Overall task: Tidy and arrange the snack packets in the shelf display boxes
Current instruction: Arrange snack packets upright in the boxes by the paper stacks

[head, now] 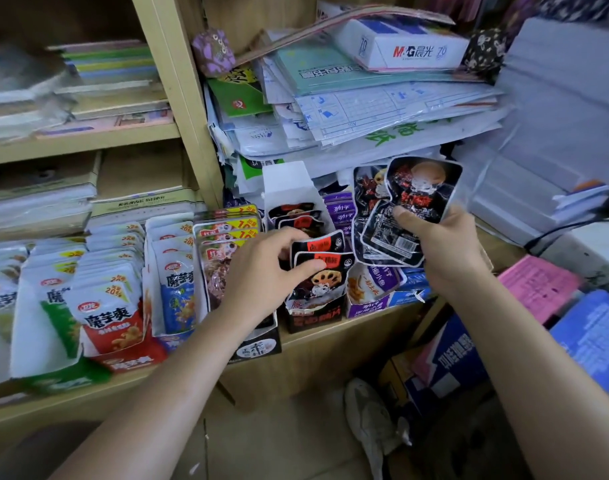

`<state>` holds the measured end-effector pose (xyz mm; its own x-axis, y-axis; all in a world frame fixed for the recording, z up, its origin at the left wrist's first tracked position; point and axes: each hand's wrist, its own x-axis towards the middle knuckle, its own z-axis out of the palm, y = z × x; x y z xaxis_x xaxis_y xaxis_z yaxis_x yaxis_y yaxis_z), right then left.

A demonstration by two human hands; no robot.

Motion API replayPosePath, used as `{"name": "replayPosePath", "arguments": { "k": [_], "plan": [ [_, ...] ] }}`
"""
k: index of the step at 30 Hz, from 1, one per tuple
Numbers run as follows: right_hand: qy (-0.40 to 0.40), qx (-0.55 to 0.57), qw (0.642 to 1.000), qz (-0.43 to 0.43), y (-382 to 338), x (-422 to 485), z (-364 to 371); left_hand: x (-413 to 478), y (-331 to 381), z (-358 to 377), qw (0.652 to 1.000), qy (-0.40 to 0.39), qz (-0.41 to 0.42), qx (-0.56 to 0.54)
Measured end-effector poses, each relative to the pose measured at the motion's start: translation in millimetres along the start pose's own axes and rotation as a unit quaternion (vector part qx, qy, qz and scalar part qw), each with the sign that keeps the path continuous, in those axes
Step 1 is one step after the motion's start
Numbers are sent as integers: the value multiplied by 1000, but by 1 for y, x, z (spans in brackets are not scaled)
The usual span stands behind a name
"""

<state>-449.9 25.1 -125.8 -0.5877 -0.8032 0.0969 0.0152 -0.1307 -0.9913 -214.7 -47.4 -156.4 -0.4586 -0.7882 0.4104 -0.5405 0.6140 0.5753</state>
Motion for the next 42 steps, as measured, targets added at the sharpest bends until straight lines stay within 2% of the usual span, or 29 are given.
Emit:
{"name": "replayPosePath", "arguments": {
  "k": [4, 7, 10, 12, 14, 17, 20, 22, 24, 26, 28, 33, 38, 40, 42],
  "plan": [
    [6, -15, 1000, 20, -2, -1, -2, 4, -5, 2, 995, 5, 6, 99],
    [-6, 11, 999, 44, -3, -3, -2, 7, -11, -6, 982, -34, -15, 186],
    [-55, 56, 992, 96, -3, -5, 1, 6, -12, -7, 977, -59, -6, 207],
    [-102, 71, 985, 118, -3, -7, 4, 3, -10, -7, 990, -37, 2, 134],
    [-136, 61, 981, 125, -3, -12, 7, -1, -3, -9, 999, 38, -14, 21],
    [-162, 32, 981, 104, 1, -20, 14, -9, 16, -15, 984, 115, -33, -131],
    [-164, 34, 983, 78, 5, -31, 26, -21, 32, -18, 979, 142, -19, -147],
    [-162, 27, 985, 44, 7, -42, 36, -32, 39, -16, 983, 114, -24, -142],
    [-165, 14, 986, 7, 10, -53, 44, -40, 44, -12, 981, 39, -66, -179],
    [-181, 13, 983, -16, 14, -62, 50, -42, 45, -9, 967, -15, -99, -233],
    [-203, 9, 978, -33, 18, -70, 54, -41, 45, -9, 950, -30, -114, -290],
    [-255, -15, 965, -54, 17, -82, 60, -38, 50, -16, 923, -29, -130, -360],
    [-261, 16, 965, -21, 20, -79, 62, -35, 47, -18, 889, 30, -178, -422],
    [-261, 52, 964, 15, 20, -79, 63, -35, 47, -18, 870, 48, -207, -444],
    [-243, 108, 960, 83, 17, -76, 64, -34, 48, -20, 831, 53, -252, -493]
  ]
}}
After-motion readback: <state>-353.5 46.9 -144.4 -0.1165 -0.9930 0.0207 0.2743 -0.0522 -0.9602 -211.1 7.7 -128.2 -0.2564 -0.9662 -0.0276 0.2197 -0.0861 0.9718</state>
